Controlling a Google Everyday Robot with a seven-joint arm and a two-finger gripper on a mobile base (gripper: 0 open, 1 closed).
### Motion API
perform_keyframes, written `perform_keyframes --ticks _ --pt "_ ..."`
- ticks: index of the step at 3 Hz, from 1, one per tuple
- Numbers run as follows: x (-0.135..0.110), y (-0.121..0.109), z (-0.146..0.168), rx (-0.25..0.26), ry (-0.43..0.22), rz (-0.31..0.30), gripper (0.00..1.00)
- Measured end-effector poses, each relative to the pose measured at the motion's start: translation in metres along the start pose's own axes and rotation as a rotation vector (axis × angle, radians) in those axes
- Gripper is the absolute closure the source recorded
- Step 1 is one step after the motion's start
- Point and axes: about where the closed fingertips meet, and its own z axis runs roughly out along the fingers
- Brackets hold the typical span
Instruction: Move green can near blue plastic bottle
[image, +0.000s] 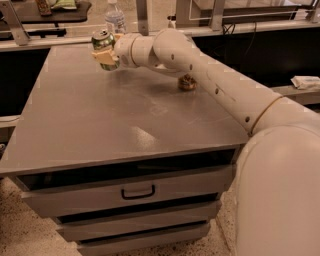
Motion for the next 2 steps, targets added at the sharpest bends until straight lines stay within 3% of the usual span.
perform_keyframes --ticks 1,2 --pt "0.013 -0.018 0.004 0.052 0.031 0.039 1.00" --pt "0.017 -0.029 0.010 0.090 0.021 0.068 1.00"
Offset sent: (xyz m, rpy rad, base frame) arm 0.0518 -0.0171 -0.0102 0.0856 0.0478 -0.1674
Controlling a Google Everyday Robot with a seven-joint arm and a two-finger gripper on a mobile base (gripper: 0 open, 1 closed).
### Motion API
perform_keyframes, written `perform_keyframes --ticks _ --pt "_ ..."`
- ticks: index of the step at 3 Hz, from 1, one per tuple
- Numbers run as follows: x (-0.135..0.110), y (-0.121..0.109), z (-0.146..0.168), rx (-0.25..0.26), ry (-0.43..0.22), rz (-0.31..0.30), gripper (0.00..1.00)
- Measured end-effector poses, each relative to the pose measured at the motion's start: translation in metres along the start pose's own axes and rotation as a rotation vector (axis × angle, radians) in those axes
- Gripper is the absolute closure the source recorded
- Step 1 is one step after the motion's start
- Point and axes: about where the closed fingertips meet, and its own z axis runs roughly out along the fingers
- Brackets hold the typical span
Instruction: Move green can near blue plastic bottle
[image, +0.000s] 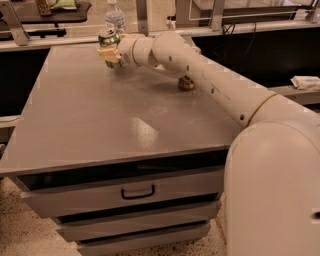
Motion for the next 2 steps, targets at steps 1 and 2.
perform_keyframes --ticks 1,2 --pt "0.001 -0.012 0.010 0.042 -0.004 0.023 1.00" --pt "0.003 -0.022 0.016 0.075 0.007 0.047 0.82"
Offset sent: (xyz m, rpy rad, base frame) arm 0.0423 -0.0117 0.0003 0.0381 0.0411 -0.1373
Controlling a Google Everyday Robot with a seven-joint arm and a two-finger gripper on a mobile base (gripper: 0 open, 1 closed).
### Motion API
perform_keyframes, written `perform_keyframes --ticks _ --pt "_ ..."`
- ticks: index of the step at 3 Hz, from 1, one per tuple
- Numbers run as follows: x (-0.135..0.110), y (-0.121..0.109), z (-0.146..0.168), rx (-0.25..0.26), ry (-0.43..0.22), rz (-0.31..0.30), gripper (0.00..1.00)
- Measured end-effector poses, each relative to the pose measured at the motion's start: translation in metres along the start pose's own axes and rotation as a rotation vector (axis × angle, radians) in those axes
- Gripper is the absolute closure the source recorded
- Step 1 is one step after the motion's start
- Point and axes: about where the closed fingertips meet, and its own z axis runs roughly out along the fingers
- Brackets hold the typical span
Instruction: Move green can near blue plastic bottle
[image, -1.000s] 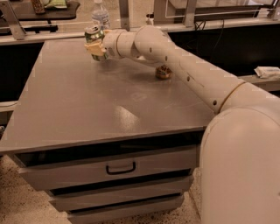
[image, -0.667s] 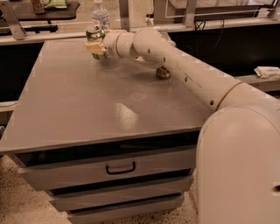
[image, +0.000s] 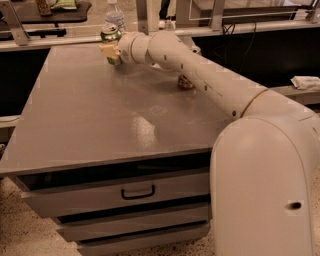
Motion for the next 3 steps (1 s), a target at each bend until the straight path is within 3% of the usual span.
perform_keyframes --ticks 3 --pt "0.017 -0.008 0.005 0.047 0.025 0.034 0.12"
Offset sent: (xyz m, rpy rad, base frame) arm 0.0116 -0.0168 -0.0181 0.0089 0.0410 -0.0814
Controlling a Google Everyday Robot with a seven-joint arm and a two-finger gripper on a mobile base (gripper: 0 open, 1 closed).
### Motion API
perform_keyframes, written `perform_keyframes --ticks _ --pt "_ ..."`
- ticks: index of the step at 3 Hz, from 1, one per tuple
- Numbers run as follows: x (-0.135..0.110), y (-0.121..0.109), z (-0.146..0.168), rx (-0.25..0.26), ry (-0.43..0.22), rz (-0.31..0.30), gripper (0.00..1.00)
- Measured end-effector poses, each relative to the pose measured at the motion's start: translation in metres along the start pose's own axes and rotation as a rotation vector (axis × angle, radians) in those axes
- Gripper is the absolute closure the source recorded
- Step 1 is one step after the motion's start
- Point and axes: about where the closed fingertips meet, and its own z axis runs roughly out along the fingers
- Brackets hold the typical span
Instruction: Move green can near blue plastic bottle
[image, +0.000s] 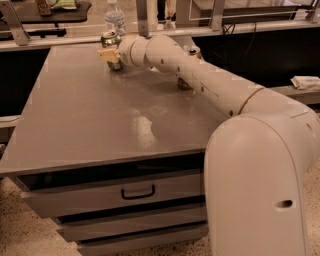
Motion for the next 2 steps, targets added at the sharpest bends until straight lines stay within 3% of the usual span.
perform_keyframes --ticks 1,2 --pt "0.0046 -0.0030 -0.0021 0.015 -0.001 -0.002 0.00" --pt "0.0044 -0.0027 -0.0053 0.016 -0.005 -0.009 0.00"
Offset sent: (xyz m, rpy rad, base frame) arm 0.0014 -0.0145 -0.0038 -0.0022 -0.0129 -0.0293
